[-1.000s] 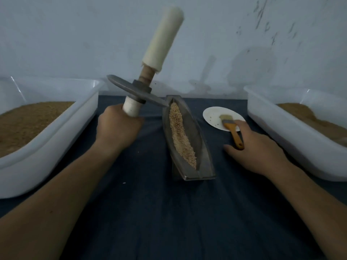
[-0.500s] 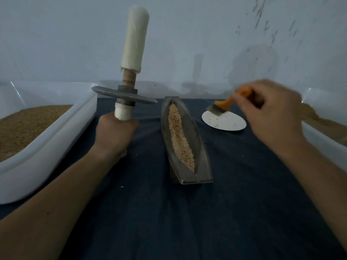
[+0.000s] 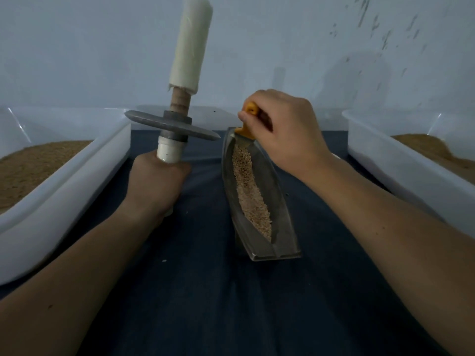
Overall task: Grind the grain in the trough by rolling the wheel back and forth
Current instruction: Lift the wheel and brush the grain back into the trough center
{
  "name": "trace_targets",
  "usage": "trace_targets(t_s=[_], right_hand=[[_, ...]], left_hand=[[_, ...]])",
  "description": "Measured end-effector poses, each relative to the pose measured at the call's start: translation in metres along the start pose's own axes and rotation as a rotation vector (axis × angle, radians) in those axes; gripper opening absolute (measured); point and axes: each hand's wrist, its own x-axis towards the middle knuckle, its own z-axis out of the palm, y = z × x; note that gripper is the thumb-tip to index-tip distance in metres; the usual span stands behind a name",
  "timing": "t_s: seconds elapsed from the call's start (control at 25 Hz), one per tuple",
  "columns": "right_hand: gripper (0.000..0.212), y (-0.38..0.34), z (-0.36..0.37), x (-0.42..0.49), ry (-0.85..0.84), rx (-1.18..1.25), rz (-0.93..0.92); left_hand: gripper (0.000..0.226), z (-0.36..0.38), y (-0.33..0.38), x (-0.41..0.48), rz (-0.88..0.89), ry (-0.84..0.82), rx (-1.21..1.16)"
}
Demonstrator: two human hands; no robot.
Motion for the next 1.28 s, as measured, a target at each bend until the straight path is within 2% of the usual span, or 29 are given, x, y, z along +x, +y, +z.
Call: trace_targets(t_s=[0.2, 0.48, 0.76, 1.0, 1.28], right_hand=[[0.027, -0.011, -0.007, -0.020, -0.099, 0.001, -0.004], [0.027, -0.057, -0.053, -0.035, -0.108, 0.064, -0.034], [0.025, -0.075, -0.097, -0.018, 0.029, 0.098, -0.002], [0.025, -0.067, -0.071, -0.030, -0.054, 0.078, 0.138], [0.026, -0.070, -0.103, -0.020, 0.101, 0.079, 0.122]], left_hand=[[0.014, 0.000, -0.001, 0.001, 0.000, -0.008, 0.009], [0.015, 0.000, -0.002, 0.003, -0.008, 0.000, -0.021], [0.015, 0.000, 0.000, 0.001, -0.002, -0.028, 0.022], [0.013, 0.000, 0.002, -0.001, -0.008, -0.028, 0.023], [0.012, 0.000, 0.002, 0.000, -0.016, -0.014, 0.009]])
